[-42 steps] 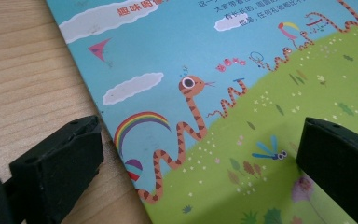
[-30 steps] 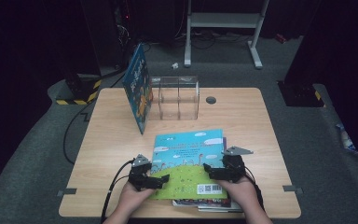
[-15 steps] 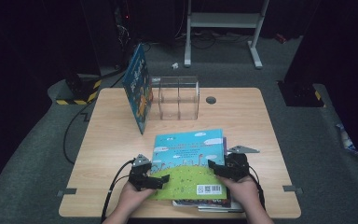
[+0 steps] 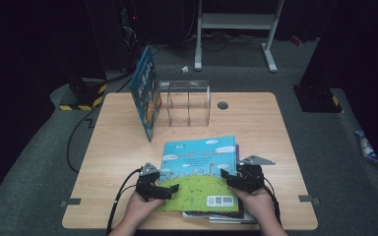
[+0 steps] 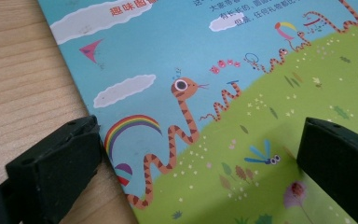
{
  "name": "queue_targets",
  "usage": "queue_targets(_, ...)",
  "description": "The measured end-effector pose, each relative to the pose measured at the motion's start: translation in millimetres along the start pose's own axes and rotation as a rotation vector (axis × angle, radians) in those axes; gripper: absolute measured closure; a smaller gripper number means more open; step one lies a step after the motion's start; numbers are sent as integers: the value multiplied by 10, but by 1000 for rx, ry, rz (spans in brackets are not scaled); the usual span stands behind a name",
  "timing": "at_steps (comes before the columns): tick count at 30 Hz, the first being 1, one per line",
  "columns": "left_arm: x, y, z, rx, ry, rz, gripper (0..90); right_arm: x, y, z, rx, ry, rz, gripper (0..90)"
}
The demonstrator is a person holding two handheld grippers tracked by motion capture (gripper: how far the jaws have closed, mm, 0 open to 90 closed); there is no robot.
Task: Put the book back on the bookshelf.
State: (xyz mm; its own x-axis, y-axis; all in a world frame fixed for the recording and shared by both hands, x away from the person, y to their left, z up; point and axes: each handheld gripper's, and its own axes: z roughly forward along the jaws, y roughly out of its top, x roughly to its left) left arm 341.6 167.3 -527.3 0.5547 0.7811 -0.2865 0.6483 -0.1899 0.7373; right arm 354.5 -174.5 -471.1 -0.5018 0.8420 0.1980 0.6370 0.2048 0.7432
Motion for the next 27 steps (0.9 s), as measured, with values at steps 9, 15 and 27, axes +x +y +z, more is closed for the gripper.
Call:
queue_targets(9, 1, -3, -2, -1, -5, -6, 0, 23, 5, -20, -8, -14, -26, 384)
queue_targets(15, 10, -2, -7, -1, -4, -9, 0, 37, 1, -34, -24, -22, -53, 387)
queue_targets(27, 34, -1, -20, -11, -3, -35, 0, 113, -31, -91, -65, -29, -109, 389)
